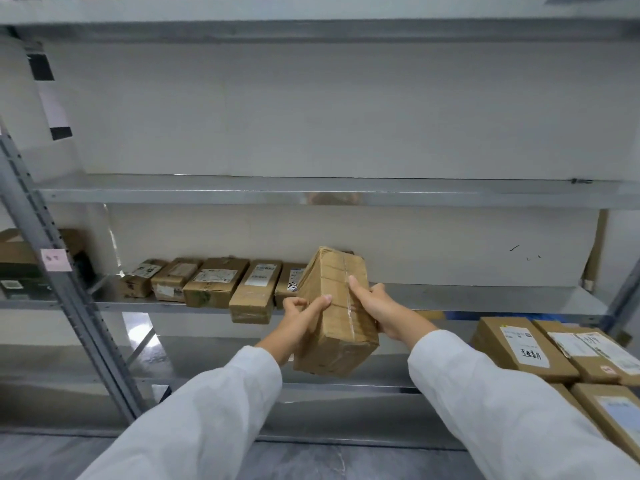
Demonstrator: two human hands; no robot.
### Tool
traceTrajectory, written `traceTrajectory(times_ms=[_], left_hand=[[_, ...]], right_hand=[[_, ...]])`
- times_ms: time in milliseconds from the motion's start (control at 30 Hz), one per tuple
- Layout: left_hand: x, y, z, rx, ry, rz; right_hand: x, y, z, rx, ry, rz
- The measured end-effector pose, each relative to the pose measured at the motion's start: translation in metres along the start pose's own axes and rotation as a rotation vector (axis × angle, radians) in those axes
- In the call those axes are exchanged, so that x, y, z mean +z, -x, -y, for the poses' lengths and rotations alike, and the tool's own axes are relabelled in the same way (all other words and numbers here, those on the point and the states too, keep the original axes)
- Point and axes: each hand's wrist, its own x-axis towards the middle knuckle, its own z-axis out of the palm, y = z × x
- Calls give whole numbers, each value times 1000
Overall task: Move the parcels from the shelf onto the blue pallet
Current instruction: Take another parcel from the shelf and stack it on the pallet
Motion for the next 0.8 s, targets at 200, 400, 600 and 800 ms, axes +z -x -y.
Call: traceTrajectory(times_ms=[200, 400, 600, 800], left_hand=[[-14, 2, 0, 55, 59, 90], [-9, 3, 1, 39, 189, 171], [-28, 3, 5, 152, 99, 102], [-22, -4, 14, 287, 163, -149]], right_hand=[[-10, -2, -9, -53, 70, -34], [-7, -3, -20, 48, 11, 125], [-13, -2, -13, 23, 49, -71], [-24, -1, -13, -166, 30, -192]])
